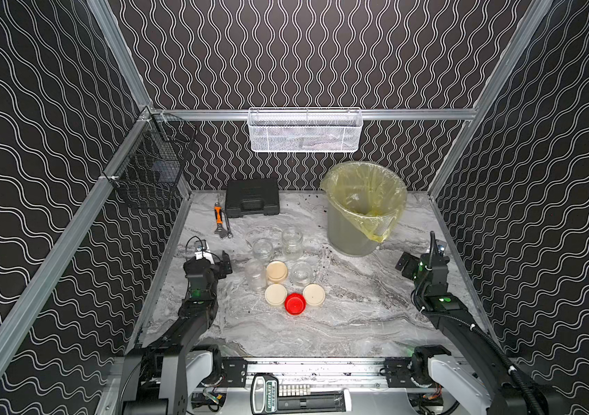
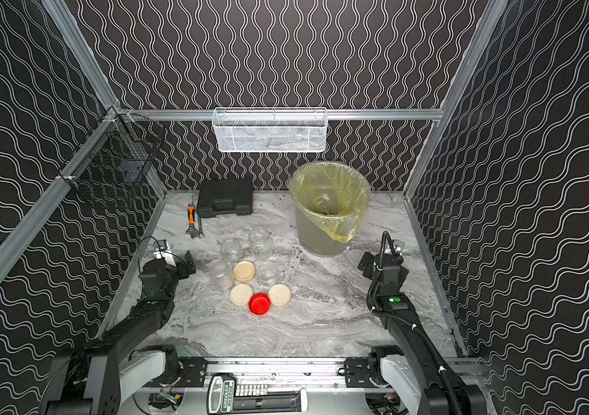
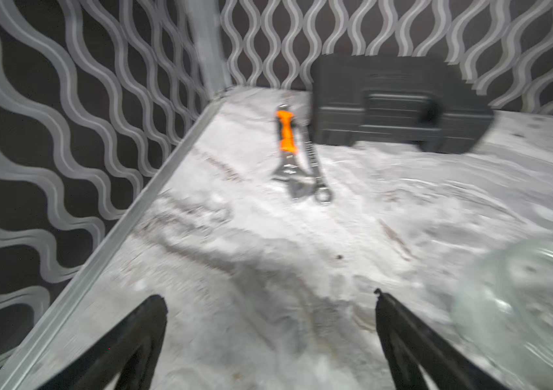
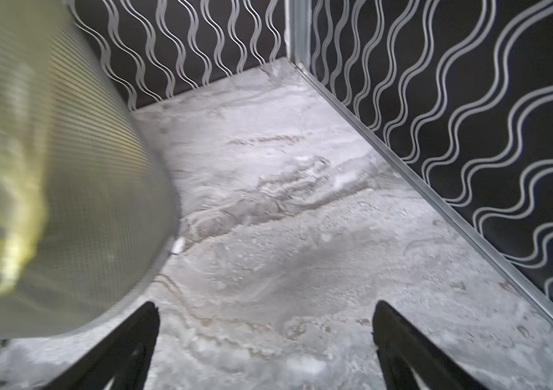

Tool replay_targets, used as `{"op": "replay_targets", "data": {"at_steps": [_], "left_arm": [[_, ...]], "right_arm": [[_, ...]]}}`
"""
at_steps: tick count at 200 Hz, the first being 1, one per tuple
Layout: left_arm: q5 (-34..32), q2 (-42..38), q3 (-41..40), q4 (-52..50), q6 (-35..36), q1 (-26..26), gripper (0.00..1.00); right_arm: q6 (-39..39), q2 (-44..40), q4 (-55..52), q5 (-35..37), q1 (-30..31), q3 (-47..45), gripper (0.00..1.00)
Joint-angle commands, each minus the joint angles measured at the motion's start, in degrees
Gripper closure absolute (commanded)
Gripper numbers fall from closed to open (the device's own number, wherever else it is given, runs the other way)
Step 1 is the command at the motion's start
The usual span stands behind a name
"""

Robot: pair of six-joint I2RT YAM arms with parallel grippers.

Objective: Empty moldy tea leaves from jars
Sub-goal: Reset both arms

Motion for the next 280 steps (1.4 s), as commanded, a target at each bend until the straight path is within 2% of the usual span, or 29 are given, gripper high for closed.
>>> {"op": "replay_targets", "data": {"at_steps": [1,20,42,49,63,78,92,124,138,143,149,169,192,219,280], "left_arm": [[9.7,2.9,-0.6,14.7,4.6,0.1,0.02],[10.8,7.5,-0.9,22.8,5.1,0.4,0.02],[16.3,13.1,0.2,27.1,3.1,2.2,0.02],[17.5,16.6,-0.4,32.0,2.7,2.5,0.02],[18.7,22.9,-1.9,41.7,2.6,2.7,0.02],[19.1,25.2,-1.5,43.6,2.4,2.7,0.01],[18.9,23.3,-0.2,37.4,3.5,2.7,0.01],[18.7,23.9,1.1,36.5,3.5,2.3,0.01],[18.3,23.5,1.8,34.4,3.9,1.9,0.01],[17.8,23.5,2.2,33.7,4.1,1.6,0.01],[17.5,23.6,2.5,33.3,4.2,1.4,0.01],[16.7,23.4,3.2,31.9,4.6,0.8,0.01],[15.7,23.2,3.8,30.2,4.8,0.2,0.01],[13.8,23.0,5.0,27.6,5.6,-0.8,0.01],[11.7,23.0,5.8,25.8,6.2,-1.6,0.01]], "right_arm": [[-3.9,2.4,14.1,0.7,-1.3,-3.7,0.01],[-4.7,6.6,23.5,-4.3,-4.2,-6.7,0.01],[-5.8,12.1,38.0,-8.2,-6.3,-10.8,0.01],[-6.7,14.7,43.8,-9.7,-7.0,-11.7,0.01],[-8.2,17.0,48.0,-13.4,-7.5,-11.6,0.01],[-9.2,21.1,57.6,-14.7,-7.6,-12.7,0.01],[-10.1,25.4,64.3,-15.2,-7.9,-13.4,0.01],[-11.4,37.4,78.2,-19.4,-8.9,-13.9,0.00],[-11.2,34.4,67.1,-19.2,-8.9,-11.1,0.00],[-10.7,33.0,60.9,-17.9,-8.9,-8.9,0.00],[-9.8,33.1,58.6,-15.5,-8.9,-7.6,0.00],[-10.6,36.0,66.6,-11.5,-7.7,-8.9,0.00],[-10.3,34.3,59.7,-11.6,-7.4,-7.0,0.00],[-10.9,35.7,64.2,-11.4,-7.3,-8.0,0.00],[-11.2,35.5,62.4,-10.9,-6.8,-7.3,0.00]]}}
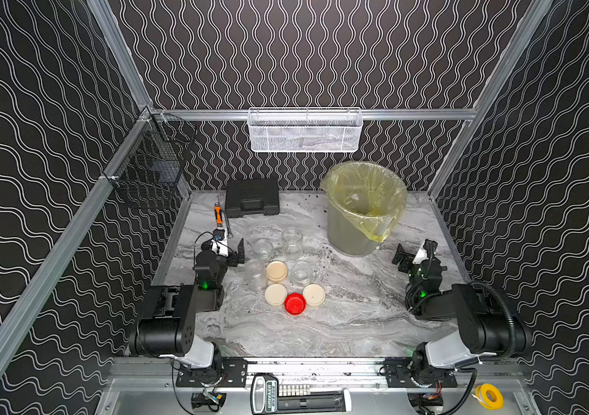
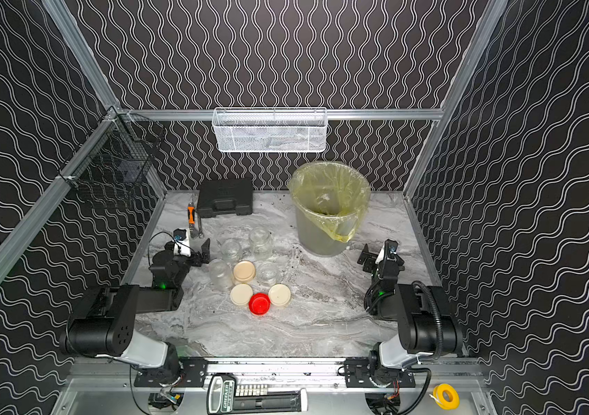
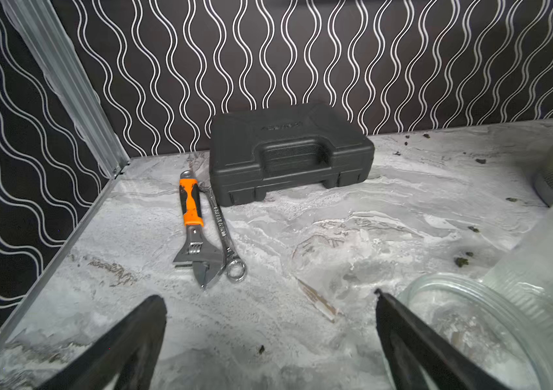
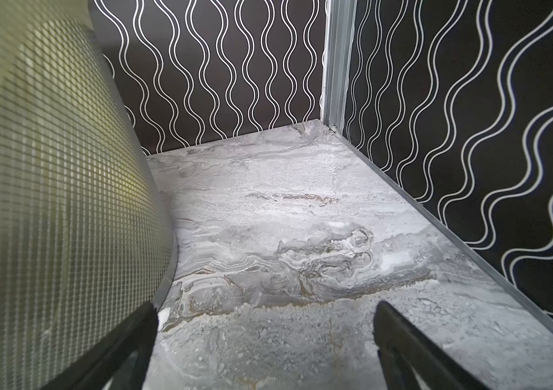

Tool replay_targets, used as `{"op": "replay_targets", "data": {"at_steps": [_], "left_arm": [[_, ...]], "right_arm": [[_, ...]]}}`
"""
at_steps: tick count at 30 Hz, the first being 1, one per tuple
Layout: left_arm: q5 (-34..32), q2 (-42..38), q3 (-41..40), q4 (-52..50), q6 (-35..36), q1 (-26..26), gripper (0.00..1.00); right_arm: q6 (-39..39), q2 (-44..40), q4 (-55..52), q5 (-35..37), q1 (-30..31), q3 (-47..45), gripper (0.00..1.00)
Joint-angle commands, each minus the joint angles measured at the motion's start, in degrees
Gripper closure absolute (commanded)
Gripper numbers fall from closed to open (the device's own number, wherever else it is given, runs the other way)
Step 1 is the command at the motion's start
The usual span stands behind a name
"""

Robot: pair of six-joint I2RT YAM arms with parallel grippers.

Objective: Empty moldy tea leaves from jars
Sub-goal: Reset both arms

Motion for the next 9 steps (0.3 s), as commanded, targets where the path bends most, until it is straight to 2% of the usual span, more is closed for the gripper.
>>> {"op": "replay_targets", "data": {"at_steps": [1,9], "left_arm": [[-1.1,-0.2,0.6,-0.2,0.8,0.0,0.01],[-1.2,-0.2,0.7,-0.5,0.8,-0.1,0.01]], "right_arm": [[-0.8,0.1,2.0,1.0,0.4,0.6,0.00],[-0.7,0.0,2.8,1.1,0.4,0.1,0.00]]}}
